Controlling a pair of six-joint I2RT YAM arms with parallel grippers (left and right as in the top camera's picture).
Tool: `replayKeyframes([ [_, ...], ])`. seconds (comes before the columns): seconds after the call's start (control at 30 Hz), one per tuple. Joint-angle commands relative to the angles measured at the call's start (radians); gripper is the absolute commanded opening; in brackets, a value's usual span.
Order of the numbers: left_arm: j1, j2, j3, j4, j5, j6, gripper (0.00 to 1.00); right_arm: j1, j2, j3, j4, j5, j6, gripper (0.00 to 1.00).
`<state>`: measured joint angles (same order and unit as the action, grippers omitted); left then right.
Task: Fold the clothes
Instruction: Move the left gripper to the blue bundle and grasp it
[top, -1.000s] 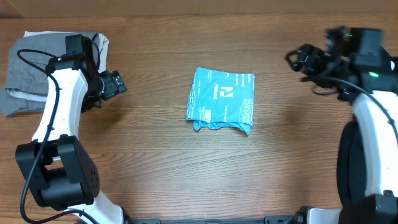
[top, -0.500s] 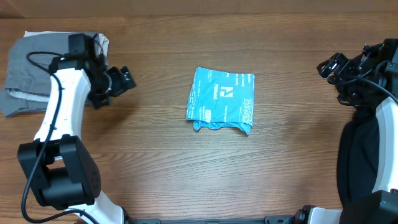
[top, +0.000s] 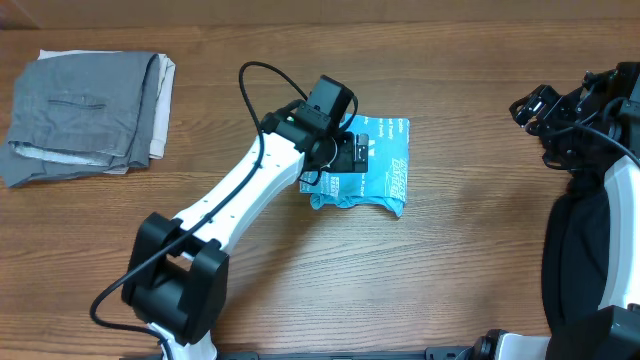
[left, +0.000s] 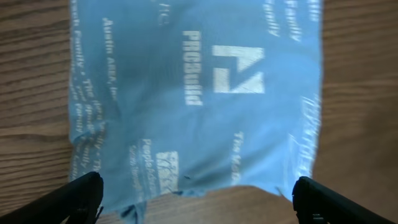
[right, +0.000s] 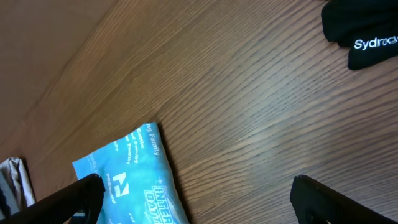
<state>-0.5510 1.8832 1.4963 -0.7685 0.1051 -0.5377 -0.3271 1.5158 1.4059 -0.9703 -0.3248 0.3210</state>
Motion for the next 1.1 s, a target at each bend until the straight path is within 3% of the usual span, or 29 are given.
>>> replayKeyframes([
  [0.0, 0.001, 0.059, -0.003, 0.010, -0.100, -0.109, 1.00, -0.002, 0.001, 0.003, 0.003, 0.010, 0.001, 1.00],
  [0.27, 0.003, 0.204, -0.003, -0.010, -0.124, -0.114, 1.00, -0.002, 0.001, 0.003, 0.003, 0.010, 0.001, 1.00],
  [0.7, 0.000, 0.223, -0.034, 0.013, -0.138, -0.098, 1.00, -0.002, 0.001, 0.003, 0.003, 0.010, 0.001, 1.00],
  [0.83, 0.000, 0.223, -0.096, 0.073, -0.096, -0.098, 0.94, -0.002, 0.001, 0.003, 0.003, 0.010, 0.001, 1.00],
  [0.9, 0.000, 0.223, -0.113, 0.098, -0.073, -0.098, 0.83, -0.002, 0.001, 0.003, 0.003, 0.010, 0.001, 1.00],
  [0.97, 0.000, 0.223, -0.115, 0.101, -0.055, -0.098, 0.63, -0.002, 0.001, 0.003, 0.003, 0.010, 0.001, 1.00],
  [1.03, 0.001, 0.222, -0.113, 0.101, -0.030, -0.098, 0.36, -0.002, 0.001, 0.003, 0.003, 0.010, 0.001, 1.00],
  [1.07, 0.001, 0.222, -0.112, 0.102, -0.030, -0.098, 0.29, -0.002, 0.001, 0.003, 0.003, 0.010, 0.001, 1.00],
])
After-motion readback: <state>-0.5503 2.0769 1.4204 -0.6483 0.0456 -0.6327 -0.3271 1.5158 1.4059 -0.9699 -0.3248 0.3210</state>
